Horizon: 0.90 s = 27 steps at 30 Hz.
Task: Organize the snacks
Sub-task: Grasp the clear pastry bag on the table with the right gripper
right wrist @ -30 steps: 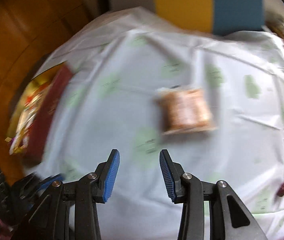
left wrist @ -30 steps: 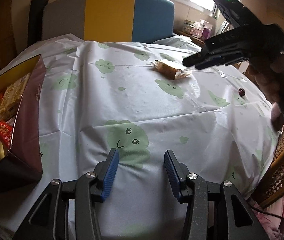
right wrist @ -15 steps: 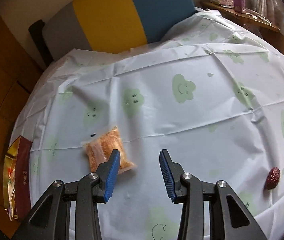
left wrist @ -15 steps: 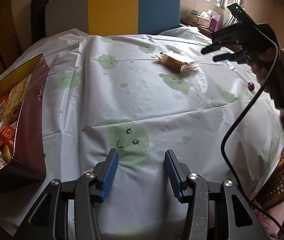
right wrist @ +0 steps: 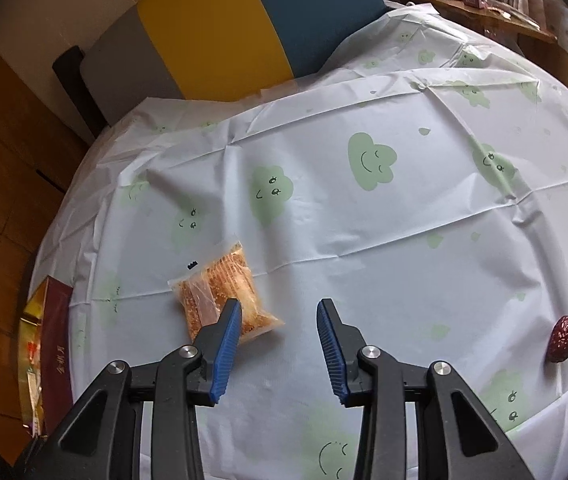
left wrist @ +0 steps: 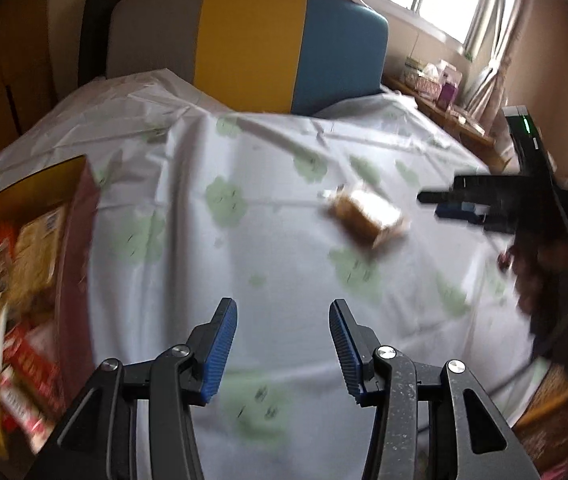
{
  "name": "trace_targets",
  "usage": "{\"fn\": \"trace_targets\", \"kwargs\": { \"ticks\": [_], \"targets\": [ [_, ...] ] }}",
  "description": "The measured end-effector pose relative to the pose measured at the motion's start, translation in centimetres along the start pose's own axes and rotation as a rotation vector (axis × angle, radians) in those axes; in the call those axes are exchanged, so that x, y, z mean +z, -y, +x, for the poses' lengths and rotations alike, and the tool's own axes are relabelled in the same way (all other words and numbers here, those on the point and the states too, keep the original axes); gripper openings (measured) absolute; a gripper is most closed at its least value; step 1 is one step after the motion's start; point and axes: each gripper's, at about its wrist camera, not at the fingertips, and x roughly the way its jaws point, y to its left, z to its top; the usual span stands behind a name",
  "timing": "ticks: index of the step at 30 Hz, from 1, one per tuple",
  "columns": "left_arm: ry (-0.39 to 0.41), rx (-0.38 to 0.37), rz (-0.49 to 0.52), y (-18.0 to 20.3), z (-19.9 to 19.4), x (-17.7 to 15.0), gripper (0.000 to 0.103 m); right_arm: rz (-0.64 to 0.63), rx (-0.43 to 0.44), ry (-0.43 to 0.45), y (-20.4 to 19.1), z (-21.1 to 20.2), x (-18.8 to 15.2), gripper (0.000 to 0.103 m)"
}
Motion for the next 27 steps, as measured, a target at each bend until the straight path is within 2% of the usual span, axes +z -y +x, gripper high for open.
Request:
{"fn": "trace_targets", "kwargs": {
  "ticks": [2, 5, 8, 12, 15, 20, 27],
  "targets": [
    [-0.013, -0.051, -0.026, 0.2, 0.9, 1.5, 0.049, 0.027, 0.039, 0.005, 0.2, 0.0, 0.2, 0.040],
    [-0.020, -0.120, -0.068, 0.9, 2.7, 3.6, 0.048, 0.096, 0.147, -0.018, 0.7, 0.5, 0.1, 0.040],
    [-0.020, -0.135, -0.064, 1.8, 4.1, 4.6, 0.047, 0.168, 0.228, -0.043, 1.5, 0.9, -0.1, 0.040],
    [-0.051, -0.171, -0.078, 2.7, 6.8, 5.7, 0.046, 0.203, 0.237, -0.029, 2.0, 0.9, 0.1, 0.040],
    [-0.057, -0.177, -0.080, 3.2, 8.4, 6.4, 0.044, 0.207, 0.207, -0.044, 2.0, 1.4, 0.5, 0.040],
    [-0.080, -0.196, -0.137, 3.0, 10.5, 7.1, 0.044, 0.186, 0.203, -0.050, 1.1, 2.6, 1.6, 0.040],
    [-0.110, -0.190, -0.108, 4.3, 12.6, 6.6, 0.044, 0.167, 0.230, -0.112, 1.0, 5.2, 1.0, 0.040]
  ]
}}
